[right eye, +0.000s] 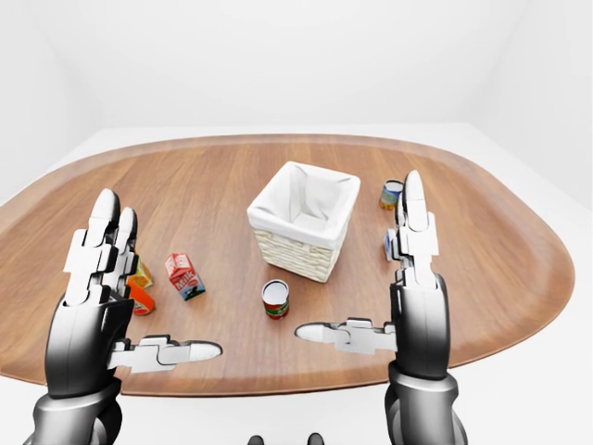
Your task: Pick the milk and place it in the basket.
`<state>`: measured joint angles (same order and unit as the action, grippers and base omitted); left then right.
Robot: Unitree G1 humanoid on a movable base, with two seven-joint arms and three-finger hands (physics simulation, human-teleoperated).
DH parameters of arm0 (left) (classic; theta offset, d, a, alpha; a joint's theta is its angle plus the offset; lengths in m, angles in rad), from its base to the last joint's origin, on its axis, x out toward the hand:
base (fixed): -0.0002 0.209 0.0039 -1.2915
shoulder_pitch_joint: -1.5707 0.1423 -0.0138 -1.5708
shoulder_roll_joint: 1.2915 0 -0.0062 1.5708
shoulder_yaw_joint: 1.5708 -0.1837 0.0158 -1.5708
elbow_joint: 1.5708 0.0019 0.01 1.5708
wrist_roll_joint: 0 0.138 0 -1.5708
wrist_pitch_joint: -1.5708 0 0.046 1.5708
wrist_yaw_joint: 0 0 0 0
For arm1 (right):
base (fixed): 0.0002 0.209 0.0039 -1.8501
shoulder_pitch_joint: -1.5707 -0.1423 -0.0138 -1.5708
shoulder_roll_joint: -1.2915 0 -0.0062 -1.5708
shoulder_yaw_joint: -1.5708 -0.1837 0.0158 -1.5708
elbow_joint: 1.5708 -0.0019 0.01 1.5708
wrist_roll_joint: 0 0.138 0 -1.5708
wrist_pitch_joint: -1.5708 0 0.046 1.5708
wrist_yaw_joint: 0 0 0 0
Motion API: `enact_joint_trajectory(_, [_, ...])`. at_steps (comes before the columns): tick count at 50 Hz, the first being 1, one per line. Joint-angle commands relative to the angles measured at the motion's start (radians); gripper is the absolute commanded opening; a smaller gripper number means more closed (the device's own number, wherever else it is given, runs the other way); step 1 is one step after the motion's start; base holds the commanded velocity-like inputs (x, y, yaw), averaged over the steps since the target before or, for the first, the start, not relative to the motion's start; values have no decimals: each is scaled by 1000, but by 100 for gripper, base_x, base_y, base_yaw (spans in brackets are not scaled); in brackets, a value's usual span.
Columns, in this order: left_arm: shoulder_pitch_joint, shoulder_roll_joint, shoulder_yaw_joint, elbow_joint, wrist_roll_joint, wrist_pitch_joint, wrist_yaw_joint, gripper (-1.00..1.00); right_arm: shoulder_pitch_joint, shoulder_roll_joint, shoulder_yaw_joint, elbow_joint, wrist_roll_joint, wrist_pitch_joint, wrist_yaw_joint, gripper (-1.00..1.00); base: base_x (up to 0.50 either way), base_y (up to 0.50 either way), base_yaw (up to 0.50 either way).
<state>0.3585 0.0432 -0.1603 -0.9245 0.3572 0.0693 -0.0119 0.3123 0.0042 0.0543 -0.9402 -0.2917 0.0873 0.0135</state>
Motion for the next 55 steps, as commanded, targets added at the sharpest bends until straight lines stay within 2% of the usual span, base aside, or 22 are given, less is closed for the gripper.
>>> enact_joint_trajectory(1, [6, 0, -7, -4, 2, -4, 1, 100, 0, 2, -5, -13, 2, 0, 3, 100, 16, 0, 0])
enact_joint_trajectory(10, [8, 2, -6, 3, 0, -11, 3, 100, -1, 3, -6, -22, 0, 0, 6, 100, 16, 0, 0])
enact_joint_trajectory(14, [7, 3, -3, -16, -1, 1, -3, 100, -7, 4, -12, -15, 5, 0, 7, 100, 16, 0, 0])
enact_joint_trajectory(16, [-1, 0, 5, -1, -6, -1, -1, 100, -7, 4, -10, -11, 4, 0, 6, 100, 16, 0, 0])
enact_joint_trajectory(18, [3, 0, 2, 13, -4, -14, 4, 100, -5, 4, -9, -16, 3, 0, 7, 100, 16, 0, 0])
enact_joint_trajectory(23, [5, 1, -5, -1, 1, -4, 0, 100, -6, 5, -14, -21, 5, 0, 10, 100, 16, 0, 0])
enact_joint_trajectory(32, [0, 1, 9, 22, -9, -20, 3, 100, -3, 6, -10, -24, 4, 0, 11, 100, 16, 0, 0])
enact_joint_trajectory(40, [-1, -9, 45, -28, -18, 8, -27, 100, 8, 4, 0, -48, -2, 0, 11, 100, 16, 0, 0])
enact_joint_trajectory(43, [-1, -18, 59, -11, -29, -5, -29, 100, 9, 2, 0, -28, 2, 0, 7, 100, 16, 0, 0])
enact_joint_trajectory(46, [11, -20, 34, -5, -11, -16, -20, 100, 1, 3, -9, -37, 7, 0, 13, 100, 16, 0, 0])
enact_joint_trajectory(48, [11, -15, 25, -10, -3, -12, -18, 100, 6, 4, -7, -53, 5, 0, 16, 100, 16, 0, 0])
enact_joint_trajectory(49, [7, -13, 30, -20, -6, -2, -23, 100, 4, 4, -6, -47, 6, 0, 15, 100, 16, 0, 0])
enact_joint_trajectory(51, [-3, -15, 43, -11, -15, 2, -23, 100, 5, 3, -4, -21, 6, 0, 10, 100, 16, 0, 0])
enact_joint_trajectory(55, [-7, -17, 43, 31, -9, -24, -12, 100, 8, 2, -5, -26, 8, 0, 12, 100, 16, 0, 0])
